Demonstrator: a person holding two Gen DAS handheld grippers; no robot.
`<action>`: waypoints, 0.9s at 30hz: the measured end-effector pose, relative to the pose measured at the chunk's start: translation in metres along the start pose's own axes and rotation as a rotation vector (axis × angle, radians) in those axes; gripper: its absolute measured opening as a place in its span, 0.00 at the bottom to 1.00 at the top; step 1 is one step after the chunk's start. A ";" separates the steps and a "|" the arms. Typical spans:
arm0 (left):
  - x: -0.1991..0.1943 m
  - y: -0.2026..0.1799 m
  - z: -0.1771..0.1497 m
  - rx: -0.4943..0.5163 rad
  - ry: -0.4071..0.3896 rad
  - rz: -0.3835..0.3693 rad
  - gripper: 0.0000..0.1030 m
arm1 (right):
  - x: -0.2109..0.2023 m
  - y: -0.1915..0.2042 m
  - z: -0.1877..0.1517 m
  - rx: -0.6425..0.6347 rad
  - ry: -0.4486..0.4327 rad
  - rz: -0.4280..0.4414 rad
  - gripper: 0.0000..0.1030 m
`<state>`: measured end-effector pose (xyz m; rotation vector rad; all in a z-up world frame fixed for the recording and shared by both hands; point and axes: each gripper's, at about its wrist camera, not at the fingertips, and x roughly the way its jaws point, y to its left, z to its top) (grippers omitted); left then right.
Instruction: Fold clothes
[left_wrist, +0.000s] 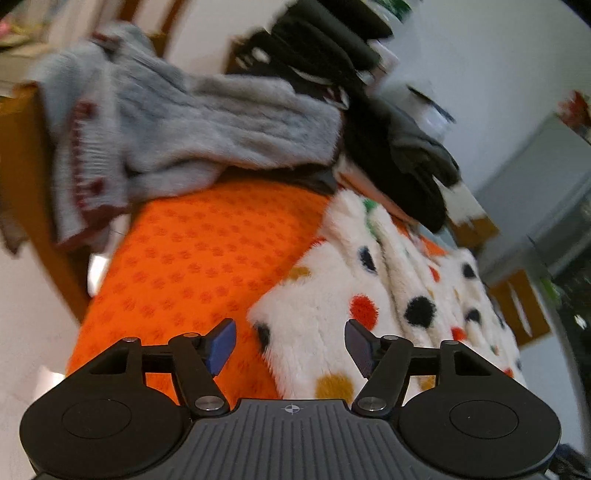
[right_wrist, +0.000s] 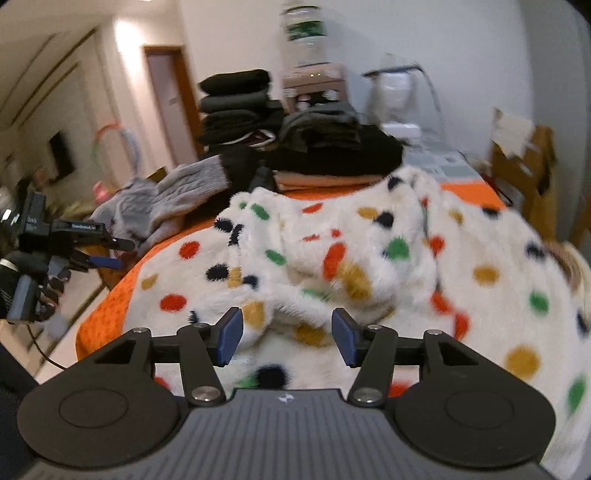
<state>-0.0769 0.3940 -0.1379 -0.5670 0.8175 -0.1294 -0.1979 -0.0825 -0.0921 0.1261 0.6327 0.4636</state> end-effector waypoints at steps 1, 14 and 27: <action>0.007 0.003 0.007 0.023 0.028 -0.018 0.66 | 0.001 0.007 -0.006 0.026 -0.004 -0.022 0.59; 0.072 0.004 0.040 0.204 0.296 -0.153 0.67 | 0.004 0.116 -0.071 0.245 -0.108 -0.285 0.66; 0.101 0.000 0.050 0.365 0.499 -0.285 0.59 | 0.033 0.209 -0.123 0.336 -0.150 -0.524 0.80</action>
